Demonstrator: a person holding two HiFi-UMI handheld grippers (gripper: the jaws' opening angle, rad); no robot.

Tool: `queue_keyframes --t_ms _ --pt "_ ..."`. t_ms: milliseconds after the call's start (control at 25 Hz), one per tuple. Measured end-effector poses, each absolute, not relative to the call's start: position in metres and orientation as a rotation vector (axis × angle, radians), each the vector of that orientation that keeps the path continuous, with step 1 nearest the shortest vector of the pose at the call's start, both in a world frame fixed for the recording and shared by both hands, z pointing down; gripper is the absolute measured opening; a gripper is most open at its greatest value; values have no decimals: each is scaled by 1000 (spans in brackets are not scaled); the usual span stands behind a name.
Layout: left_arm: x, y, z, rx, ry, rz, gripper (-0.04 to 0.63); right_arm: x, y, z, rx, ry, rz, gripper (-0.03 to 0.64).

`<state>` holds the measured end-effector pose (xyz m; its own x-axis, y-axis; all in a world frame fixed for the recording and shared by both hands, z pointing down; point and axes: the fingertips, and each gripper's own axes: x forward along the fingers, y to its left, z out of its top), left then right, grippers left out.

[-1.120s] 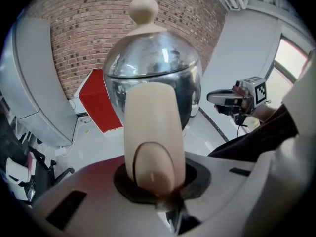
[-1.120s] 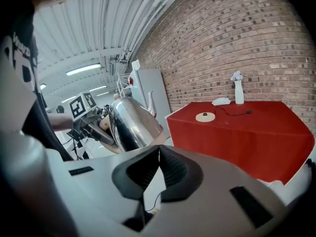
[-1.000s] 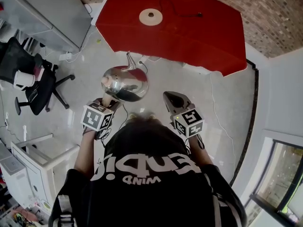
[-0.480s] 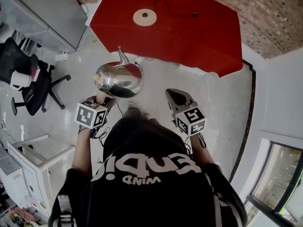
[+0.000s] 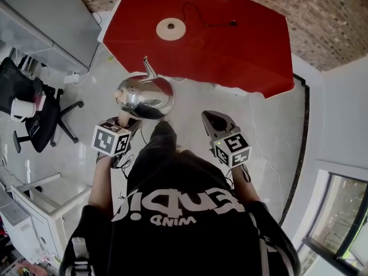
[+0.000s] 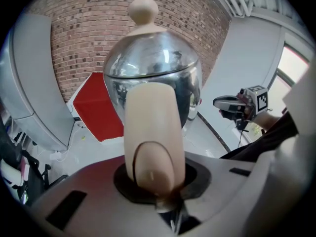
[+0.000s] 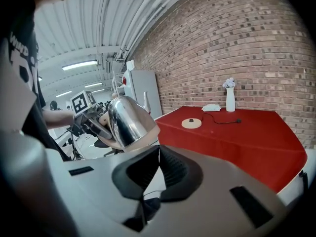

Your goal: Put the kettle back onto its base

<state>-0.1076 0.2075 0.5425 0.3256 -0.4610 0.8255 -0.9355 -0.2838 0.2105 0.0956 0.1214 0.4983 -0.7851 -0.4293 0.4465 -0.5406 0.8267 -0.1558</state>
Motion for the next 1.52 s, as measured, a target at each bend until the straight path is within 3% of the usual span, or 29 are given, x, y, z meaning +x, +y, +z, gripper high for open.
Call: queue_keyframes --t_ms 1200,1520 --pt "-217 9 552 1921 -1082 873 58 -37 -71 502 766 -2570 441 23" --pt "-230 -10 539 1935 -1065 899 57 -43 -103 487 861 -2577 440 23"
